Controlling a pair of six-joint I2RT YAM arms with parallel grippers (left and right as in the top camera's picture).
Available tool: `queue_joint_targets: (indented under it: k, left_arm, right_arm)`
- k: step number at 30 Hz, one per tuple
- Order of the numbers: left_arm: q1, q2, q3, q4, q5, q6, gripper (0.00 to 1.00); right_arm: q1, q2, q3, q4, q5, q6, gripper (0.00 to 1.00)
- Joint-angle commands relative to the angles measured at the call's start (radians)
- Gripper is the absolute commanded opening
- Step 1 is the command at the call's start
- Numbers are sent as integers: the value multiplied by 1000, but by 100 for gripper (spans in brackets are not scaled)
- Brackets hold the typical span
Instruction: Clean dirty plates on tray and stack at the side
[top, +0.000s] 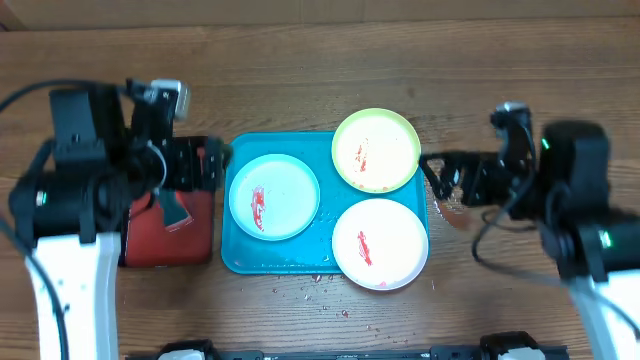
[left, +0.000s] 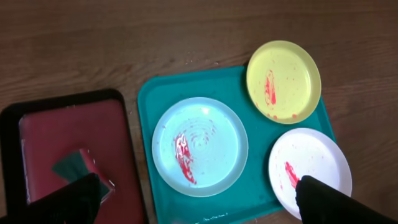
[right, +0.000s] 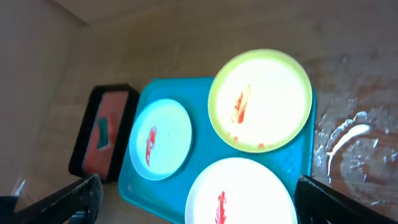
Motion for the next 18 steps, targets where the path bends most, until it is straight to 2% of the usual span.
queue_joint_targets:
  k: [1, 3, 6, 9, 12, 15, 18]
  left_arm:
    - [10, 90, 18, -32, 40, -18, 100]
    - [10, 139, 18, -45, 47, -16, 100]
    - [22, 182, 20, -53, 44, -20, 100]
    - [71, 192, 31, -47, 42, -74, 100]
    - [143, 192, 49, -29, 18, -132, 100]
    - [204, 193, 52, -27, -14, -145, 100]
    - [237, 195, 50, -43, -105, -148, 100]
  right_arm:
    - [6, 105, 42, 13, -25, 7, 100]
    - [6, 168, 42, 50, -75, 59, 100]
    - [23, 259, 42, 100, -164, 53, 100]
    - [106, 346, 43, 130, -108, 61, 100]
    - [233, 427, 43, 175, 26, 132, 100]
    - [349, 496, 43, 237, 160, 214, 90]
    - [446, 560, 43, 293, 281, 282, 80]
